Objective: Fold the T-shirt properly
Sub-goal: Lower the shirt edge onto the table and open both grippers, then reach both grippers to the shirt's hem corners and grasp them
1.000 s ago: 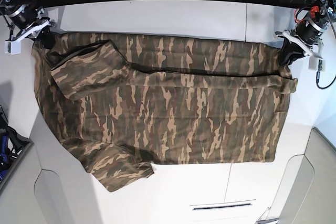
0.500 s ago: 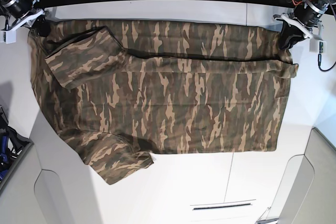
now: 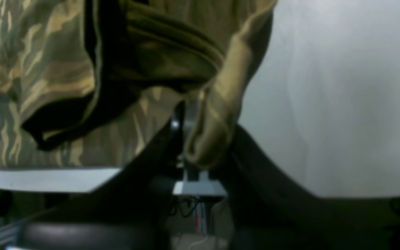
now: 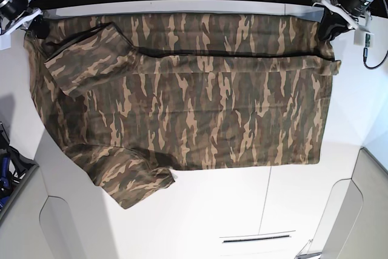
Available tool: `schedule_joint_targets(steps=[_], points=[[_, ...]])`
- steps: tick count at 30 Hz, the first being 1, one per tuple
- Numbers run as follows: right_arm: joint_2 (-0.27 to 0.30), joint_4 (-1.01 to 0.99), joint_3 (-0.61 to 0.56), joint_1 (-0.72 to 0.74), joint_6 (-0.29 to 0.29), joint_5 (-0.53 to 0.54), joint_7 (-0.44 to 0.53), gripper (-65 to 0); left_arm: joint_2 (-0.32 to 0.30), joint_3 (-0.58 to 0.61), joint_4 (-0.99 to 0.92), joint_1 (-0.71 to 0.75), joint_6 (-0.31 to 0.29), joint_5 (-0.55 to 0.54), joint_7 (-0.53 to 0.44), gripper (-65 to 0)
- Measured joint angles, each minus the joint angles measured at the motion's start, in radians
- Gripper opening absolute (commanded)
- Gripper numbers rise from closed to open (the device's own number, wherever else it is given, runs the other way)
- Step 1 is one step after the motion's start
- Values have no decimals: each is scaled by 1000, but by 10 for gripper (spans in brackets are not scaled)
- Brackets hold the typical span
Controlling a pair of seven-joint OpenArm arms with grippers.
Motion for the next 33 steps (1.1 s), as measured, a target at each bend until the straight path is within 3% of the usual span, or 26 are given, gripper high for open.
schedule_joint_targets(steps=[6,8,9,11,13,14,19,23,27,33], points=[[0,0,0,-8,0,0,0,-650,0,0,0,1,0,2,0,-650],[0,0,0,-8,0,0,0,-650,0,0,0,1,0,2,0,-555],[0,0,0,-8,0,0,0,-626,0,0,0,1,0,3,0,-502],[0,0,0,-5,0,-1,5,-451,0,0,0,1,1,21,1,-418],[-1,0,12,0,0,0,4,-343,0,-4,0,1,23,30,4,-392],[-1,0,27,1,0,0,8,-328,1,-15,0,1,23,30,4,-392],[11,0,169,3,-1,7,98,-329,0,-151,0,-2,23,-4,5,-392],[46,0,243,55,-6,21,105,-329,-1,-230,0,-42,18,-70,5,-392],[82,1,245,151,3,18,111,-329,-7,-235,0,-89,15,-77,4,-392],[82,-14,232,296,-1,-16,108,-329,-26,-220,0,-173,15,-76,11,-391]])
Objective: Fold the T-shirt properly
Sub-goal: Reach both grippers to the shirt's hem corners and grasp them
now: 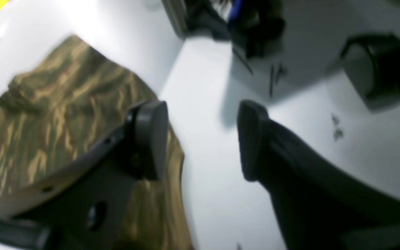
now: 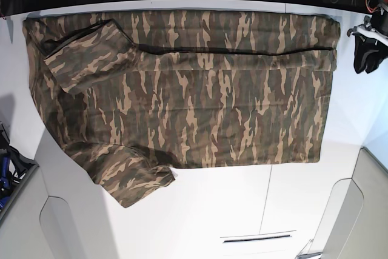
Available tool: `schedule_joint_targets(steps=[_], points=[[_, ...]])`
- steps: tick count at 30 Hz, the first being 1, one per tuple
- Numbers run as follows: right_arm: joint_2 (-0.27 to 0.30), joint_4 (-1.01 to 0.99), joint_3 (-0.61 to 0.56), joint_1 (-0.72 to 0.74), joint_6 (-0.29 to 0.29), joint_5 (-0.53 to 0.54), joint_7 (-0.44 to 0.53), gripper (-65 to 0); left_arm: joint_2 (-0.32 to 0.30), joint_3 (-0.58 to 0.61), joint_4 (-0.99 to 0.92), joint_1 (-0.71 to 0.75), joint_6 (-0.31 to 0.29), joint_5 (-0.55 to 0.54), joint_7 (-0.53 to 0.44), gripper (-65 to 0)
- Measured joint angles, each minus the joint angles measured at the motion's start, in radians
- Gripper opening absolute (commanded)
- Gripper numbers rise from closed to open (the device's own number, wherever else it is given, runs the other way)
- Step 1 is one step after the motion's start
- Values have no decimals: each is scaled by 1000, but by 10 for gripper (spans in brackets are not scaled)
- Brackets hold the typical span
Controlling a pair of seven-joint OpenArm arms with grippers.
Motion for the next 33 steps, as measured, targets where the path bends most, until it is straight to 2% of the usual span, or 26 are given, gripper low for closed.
schedule_joint_targets(steps=[5,11,15,20,29,33], points=[[-2,-80,-50,122,2,-36,11,-329,-23,54,0,-56,8,44,-2,-306],[-1,-255,-186,255,0,-150,87,-329,-66,170,-95,-153,45,98,-3,-304],[-2,-373,-275,361,2,-211,123,-329,-95,240,-224,-246,61,150,-22,-304],[-2,-512,-356,478,-9,-285,171,-329,-140,306,-407,-403,86,163,-26,-304],[1,-732,-407,638,-27,-362,251,-329,-235,404,-758,-662,90,182,-60,-304],[0,-803,-412,677,-28,-402,302,-329,-251,460,-900,-764,91,211,-84,-304]])
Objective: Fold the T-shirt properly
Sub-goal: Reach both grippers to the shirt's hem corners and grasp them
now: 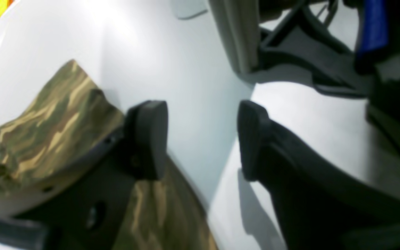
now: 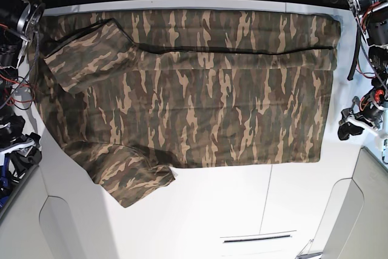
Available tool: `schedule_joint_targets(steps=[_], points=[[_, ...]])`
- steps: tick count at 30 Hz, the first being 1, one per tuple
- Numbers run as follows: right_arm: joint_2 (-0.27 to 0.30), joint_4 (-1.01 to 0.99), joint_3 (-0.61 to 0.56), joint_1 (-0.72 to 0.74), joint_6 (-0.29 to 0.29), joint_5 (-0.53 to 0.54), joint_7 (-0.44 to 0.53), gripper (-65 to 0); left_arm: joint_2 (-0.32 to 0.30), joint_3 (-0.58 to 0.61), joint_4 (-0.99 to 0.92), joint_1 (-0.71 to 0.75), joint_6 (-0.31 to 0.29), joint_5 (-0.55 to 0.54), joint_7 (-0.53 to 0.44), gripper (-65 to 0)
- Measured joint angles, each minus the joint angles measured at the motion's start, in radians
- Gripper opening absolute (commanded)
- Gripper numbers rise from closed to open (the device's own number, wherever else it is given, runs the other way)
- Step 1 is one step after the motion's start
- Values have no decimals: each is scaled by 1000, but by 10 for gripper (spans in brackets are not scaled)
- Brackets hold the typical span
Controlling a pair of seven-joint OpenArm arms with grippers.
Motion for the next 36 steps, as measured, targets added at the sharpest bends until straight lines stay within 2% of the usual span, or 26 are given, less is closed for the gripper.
schedule_joint_targets(steps=[2,6,10,17,24,32,36], points=[[0,-30,0,11,-3,-8,5,-329,1,37,-58,-42,0,13,-24,-302],[0,-70,0,11,-6,-18,21,-329,3,124,-140,-116,-2,43,-60,-235],[0,-118,0,11,-6,-33,32,-329,7,186,-196,-154,-1,50,-90,-232],[-4,-160,0,8,-6,-34,53,-329,36,190,-237,-170,-2,53,-119,-233],[-45,-160,-6,11,-2,-29,72,-329,69,190,-237,-171,-3,52,-137,-233],[-84,-158,-82,14,-2,-19,104,-329,79,188,-237,-171,-3,52,-141,-233],[-98,-158,-124,14,21,-13,113,-329,87,188,-237,-173,-3,52,-141,-233]])
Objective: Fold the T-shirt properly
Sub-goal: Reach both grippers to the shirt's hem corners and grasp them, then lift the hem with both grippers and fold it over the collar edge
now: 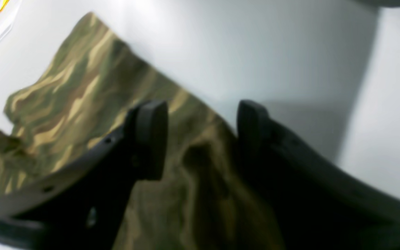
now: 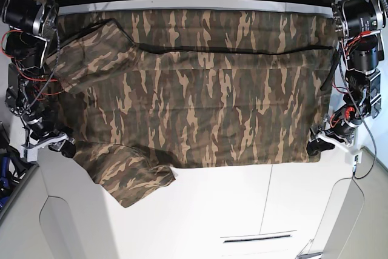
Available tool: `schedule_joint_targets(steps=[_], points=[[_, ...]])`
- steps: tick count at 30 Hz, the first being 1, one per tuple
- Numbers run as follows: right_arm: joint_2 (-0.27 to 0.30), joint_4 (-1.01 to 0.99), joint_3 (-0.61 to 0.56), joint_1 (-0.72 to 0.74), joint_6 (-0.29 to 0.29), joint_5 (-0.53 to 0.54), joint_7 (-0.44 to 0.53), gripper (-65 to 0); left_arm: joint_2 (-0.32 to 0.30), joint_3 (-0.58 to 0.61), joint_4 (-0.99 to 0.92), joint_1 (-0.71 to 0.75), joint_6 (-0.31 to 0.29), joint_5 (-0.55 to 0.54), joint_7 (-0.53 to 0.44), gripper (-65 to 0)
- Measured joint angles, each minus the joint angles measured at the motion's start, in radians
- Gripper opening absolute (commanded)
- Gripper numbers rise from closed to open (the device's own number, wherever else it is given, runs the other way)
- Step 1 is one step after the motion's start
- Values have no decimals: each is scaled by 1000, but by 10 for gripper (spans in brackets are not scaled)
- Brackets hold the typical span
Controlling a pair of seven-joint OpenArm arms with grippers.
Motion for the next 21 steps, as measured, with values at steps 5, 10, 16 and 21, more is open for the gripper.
schedule_joint_targets(steps=[5,10,16,21], points=[[-14,1,-27,3,3,0,-2,-409,5,0,0,0,0,-2,-2,-236],[-15,6,-27,2,3,-2,-16,-622,6,0,0,-5,0,3,9,-403],[-16,32,-28,-3,3,-13,-31,-650,9,0,-1,-8,-1,6,13,-537],[-16,35,-28,-3,3,-13,-34,-650,9,1,-1,-11,-1,8,16,-650]])
